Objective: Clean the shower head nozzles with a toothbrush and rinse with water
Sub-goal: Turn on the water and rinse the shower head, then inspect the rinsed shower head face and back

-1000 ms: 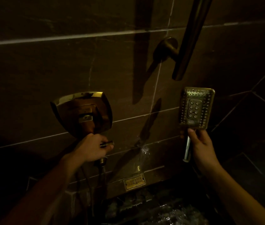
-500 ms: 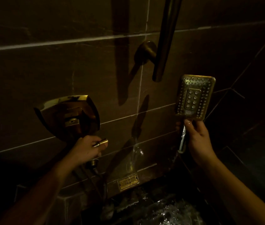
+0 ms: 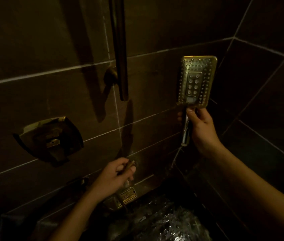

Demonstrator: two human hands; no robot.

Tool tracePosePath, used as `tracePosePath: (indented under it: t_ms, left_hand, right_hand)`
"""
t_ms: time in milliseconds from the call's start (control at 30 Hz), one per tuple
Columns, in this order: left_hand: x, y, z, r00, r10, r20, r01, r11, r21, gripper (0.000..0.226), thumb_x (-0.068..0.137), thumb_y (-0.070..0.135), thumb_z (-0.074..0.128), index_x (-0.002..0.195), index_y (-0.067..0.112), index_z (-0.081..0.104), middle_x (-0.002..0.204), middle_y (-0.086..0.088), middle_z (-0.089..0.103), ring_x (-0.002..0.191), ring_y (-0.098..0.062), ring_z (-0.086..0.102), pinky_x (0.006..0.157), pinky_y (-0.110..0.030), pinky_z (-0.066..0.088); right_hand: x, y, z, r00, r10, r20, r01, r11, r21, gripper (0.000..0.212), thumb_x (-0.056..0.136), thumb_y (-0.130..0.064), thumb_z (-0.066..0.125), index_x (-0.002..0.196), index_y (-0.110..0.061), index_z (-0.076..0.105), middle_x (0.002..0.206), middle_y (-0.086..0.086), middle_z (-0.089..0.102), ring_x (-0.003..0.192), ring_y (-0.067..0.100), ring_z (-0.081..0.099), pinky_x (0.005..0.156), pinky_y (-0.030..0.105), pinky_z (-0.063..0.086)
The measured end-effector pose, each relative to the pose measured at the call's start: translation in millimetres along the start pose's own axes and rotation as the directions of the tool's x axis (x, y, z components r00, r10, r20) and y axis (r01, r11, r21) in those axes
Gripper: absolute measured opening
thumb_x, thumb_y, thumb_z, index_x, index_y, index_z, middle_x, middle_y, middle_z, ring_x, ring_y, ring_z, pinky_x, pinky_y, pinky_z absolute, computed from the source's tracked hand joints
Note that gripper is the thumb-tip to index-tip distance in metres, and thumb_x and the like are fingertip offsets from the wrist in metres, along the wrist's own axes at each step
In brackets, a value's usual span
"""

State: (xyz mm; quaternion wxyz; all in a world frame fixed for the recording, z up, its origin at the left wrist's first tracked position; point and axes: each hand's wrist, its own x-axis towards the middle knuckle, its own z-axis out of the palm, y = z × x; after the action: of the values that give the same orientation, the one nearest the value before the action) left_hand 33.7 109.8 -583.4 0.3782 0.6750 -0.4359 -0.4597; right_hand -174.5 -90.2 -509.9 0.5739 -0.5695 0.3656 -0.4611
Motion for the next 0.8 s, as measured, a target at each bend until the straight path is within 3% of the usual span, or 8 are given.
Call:
tracePosePath:
  t_ms: [67, 167, 267, 400, 533, 800]
  left_hand:
    - [-5.2, 28.1, 18.1, 0.999, 0.041, 0.003, -0.04, 0.999, -0.027, 0.01, 0.096, 0.025, 0.06, 0.1, 0.018, 0.065, 0.085, -0.01, 0.073, 0.064, -0.006, 0.063, 0.059, -0.024, 0.048]
    - [-14.3, 70.2, 47.0, 0.994, 0.105, -0.02, -0.105, 0.994, -0.031, 0.011, 0.096, 0.024, 0.059, 0.104, 0.018, 0.064, 0.092, -0.006, 0.072, 0.067, 0.003, 0.065, 0.062, -0.016, 0.052]
    - [-24.5, 109.9, 75.3, 0.984, 0.167, -0.053, -0.17, 0.984, -0.055, 0.012, 0.096, 0.023, 0.06, 0.106, 0.018, 0.065, 0.095, -0.005, 0.071, 0.067, 0.005, 0.066, 0.065, -0.013, 0.053]
    - [-36.1, 154.7, 104.3, 0.972, 0.231, -0.035, -0.233, 0.971, -0.05, 0.012, 0.097, 0.024, 0.059, 0.106, 0.021, 0.065, 0.089, -0.001, 0.072, 0.065, 0.001, 0.063, 0.068, -0.016, 0.053]
    - [-42.8, 196.7, 132.2, 0.965, 0.257, -0.053, -0.26, 0.964, -0.058, 0.011, 0.097, 0.025, 0.058, 0.105, 0.022, 0.065, 0.092, -0.007, 0.072, 0.064, 0.0, 0.062, 0.069, -0.016, 0.053]
    - [-48.2, 257.2, 179.8, 0.946, 0.287, -0.152, -0.299, 0.952, -0.059, 0.009, 0.096, 0.032, 0.058, 0.102, 0.036, 0.063, 0.098, -0.003, 0.071, 0.077, -0.009, 0.068, 0.082, -0.033, 0.059]
  right_hand:
    - [3.0, -20.1, -9.9, 1.0, -0.004, 0.011, 0.004, 1.0, 0.004, 0.022, 0.105, -0.016, 0.046, 0.118, -0.025, 0.062, 0.109, 0.004, 0.068, 0.095, 0.016, 0.068, 0.083, 0.03, 0.056]
    - [7.4, -48.1, -25.2, 0.999, 0.02, 0.033, -0.021, 0.999, 0.027, 0.024, 0.105, -0.018, 0.047, 0.125, -0.022, 0.059, 0.106, 0.005, 0.068, 0.093, 0.016, 0.069, 0.078, 0.028, 0.056]
    - [9.1, -77.2, -41.9, 0.999, 0.022, 0.041, -0.024, 0.999, 0.046, 0.02, 0.104, -0.02, 0.048, 0.118, -0.026, 0.062, 0.097, 0.002, 0.072, 0.09, 0.017, 0.071, 0.081, 0.034, 0.057]
    - [10.0, -114.3, -60.2, 0.998, 0.026, 0.052, -0.032, 0.994, 0.101, 0.019, 0.103, -0.021, 0.05, 0.115, -0.027, 0.063, 0.09, 0.0, 0.074, 0.087, 0.018, 0.071, 0.085, 0.042, 0.057]
    - [5.9, -153.4, -75.6, 0.996, 0.013, 0.093, -0.027, 0.988, 0.15, 0.021, 0.104, -0.021, 0.05, 0.121, -0.025, 0.061, 0.093, 0.003, 0.073, 0.086, 0.017, 0.07, 0.08, 0.039, 0.054]
    - [-3.5, -216.6, -97.1, 0.98, -0.018, 0.2, -0.031, 0.971, 0.238, 0.027, 0.104, -0.022, 0.049, 0.13, -0.023, 0.059, 0.098, 0.004, 0.073, 0.09, 0.018, 0.07, 0.085, 0.038, 0.056]
